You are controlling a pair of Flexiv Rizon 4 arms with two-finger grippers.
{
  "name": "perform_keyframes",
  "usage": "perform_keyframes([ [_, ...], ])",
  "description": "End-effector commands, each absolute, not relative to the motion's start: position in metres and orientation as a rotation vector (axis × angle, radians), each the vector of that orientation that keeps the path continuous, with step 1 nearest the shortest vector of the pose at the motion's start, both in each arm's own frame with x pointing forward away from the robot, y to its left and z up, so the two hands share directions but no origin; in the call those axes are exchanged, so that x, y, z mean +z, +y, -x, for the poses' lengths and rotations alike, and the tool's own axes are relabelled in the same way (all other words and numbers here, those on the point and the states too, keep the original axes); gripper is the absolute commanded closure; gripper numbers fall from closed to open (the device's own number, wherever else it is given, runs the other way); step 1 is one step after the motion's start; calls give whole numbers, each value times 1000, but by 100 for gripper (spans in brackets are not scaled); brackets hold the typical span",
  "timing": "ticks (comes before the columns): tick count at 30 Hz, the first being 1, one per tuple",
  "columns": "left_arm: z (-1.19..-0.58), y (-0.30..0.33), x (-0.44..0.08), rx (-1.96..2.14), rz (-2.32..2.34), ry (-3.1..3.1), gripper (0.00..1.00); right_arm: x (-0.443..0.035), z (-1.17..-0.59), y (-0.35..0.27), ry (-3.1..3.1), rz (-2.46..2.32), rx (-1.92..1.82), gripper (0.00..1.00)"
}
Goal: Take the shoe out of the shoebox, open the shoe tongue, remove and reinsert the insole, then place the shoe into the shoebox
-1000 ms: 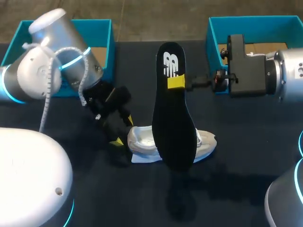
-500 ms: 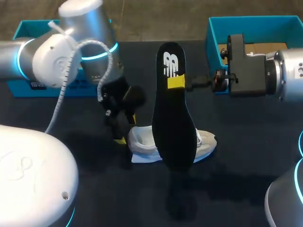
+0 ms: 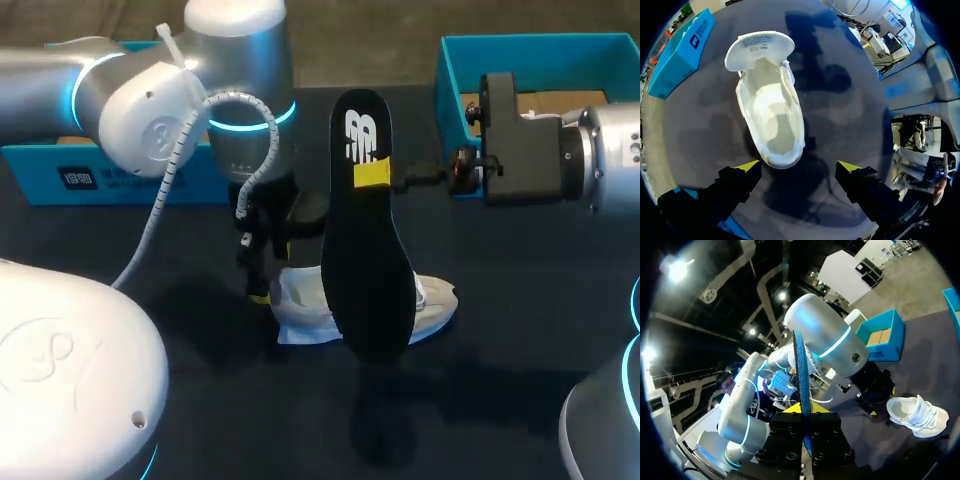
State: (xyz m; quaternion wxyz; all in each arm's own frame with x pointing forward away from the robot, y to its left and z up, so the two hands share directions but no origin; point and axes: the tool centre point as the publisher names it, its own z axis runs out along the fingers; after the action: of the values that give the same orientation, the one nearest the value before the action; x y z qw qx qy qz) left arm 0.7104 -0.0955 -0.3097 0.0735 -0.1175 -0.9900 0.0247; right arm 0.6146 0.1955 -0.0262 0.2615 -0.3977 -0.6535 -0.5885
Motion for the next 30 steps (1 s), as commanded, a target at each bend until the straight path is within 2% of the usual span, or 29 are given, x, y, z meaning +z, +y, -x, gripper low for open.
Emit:
perform_keyframes([
  [1,-708,-92,-311,94,351,-2975,0,-27,-614,198,-1767,1081,-1594,100],
  [30,-706,-90,-308,125,354,-3009,0,-27,-614,198,-1767,1081,-1594,100],
])
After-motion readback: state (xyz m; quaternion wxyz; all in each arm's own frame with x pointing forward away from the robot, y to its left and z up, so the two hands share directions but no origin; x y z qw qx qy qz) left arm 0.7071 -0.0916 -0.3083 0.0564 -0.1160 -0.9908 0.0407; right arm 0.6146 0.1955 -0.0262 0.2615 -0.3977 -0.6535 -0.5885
